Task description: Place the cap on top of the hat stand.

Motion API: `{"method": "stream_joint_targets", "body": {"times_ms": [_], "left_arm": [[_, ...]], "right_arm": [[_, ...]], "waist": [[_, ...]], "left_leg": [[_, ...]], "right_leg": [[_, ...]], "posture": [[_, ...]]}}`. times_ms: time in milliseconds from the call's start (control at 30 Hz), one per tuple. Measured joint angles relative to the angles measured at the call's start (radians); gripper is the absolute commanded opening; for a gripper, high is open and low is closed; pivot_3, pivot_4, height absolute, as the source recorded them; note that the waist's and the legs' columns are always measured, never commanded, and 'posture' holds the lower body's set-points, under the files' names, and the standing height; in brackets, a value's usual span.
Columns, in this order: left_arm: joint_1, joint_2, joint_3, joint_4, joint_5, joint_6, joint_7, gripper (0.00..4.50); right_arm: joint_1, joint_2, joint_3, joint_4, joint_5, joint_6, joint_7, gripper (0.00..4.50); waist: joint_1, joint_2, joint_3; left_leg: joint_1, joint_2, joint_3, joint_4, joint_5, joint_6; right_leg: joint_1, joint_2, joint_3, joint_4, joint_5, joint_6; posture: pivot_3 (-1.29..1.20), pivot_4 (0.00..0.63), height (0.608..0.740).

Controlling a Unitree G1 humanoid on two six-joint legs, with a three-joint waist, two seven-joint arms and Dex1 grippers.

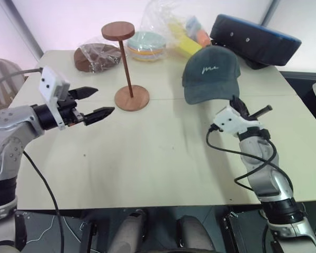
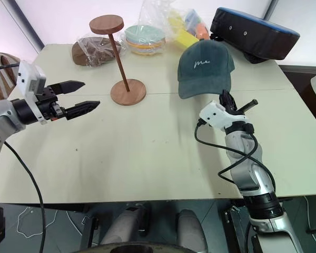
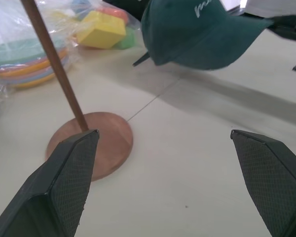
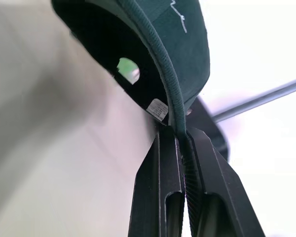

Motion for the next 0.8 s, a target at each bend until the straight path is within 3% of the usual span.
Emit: {"method": "stream_joint_targets", "body": {"times_ms": [300, 500, 800], "left_arm": [[-0.001, -0.032, 0.000, 0.094, 0.054, -0.058, 0.031, 4.50], [-0.002, -0.041, 0.001, 0.133, 0.073, -0.085, 0.049, 4.50], [-0.010, -0.046, 0.002, 0.138, 0.086, -0.106, 0.061, 4.50]], "right_arm": [[-0.151, 0.051, 0.001, -0.032, 0.001, 0.055, 0.046, 0.03], [-0.327, 0.091, 0.021, -0.027, 0.003, 0.072, 0.073, 0.03], [-0.484, 0.189, 0.083, 0.081, 0.020, 0.059, 0.073, 0.03]], "waist": [[-0.001, 0.000, 0.000], [-0.005, 0.000, 0.000], [-0.007, 0.000, 0.000]], "left_leg": [[0.000, 0.000, 0.000, 0.000, 0.001, -0.002], [0.000, 0.000, 0.000, -0.001, 0.002, -0.003], [-0.001, 0.000, 0.000, -0.002, 0.003, -0.004]], "right_leg": [[-0.001, 0.000, 0.000, 0.000, 0.000, 0.000], [-0.002, 0.000, 0.000, 0.001, 0.000, 0.000], [-0.002, 0.000, 0.000, 0.001, 0.000, 0.000]], "posture": [[0.00, 0.150, 0.740], [0.00, 0.150, 0.740], [0.00, 0.150, 0.740]]}}
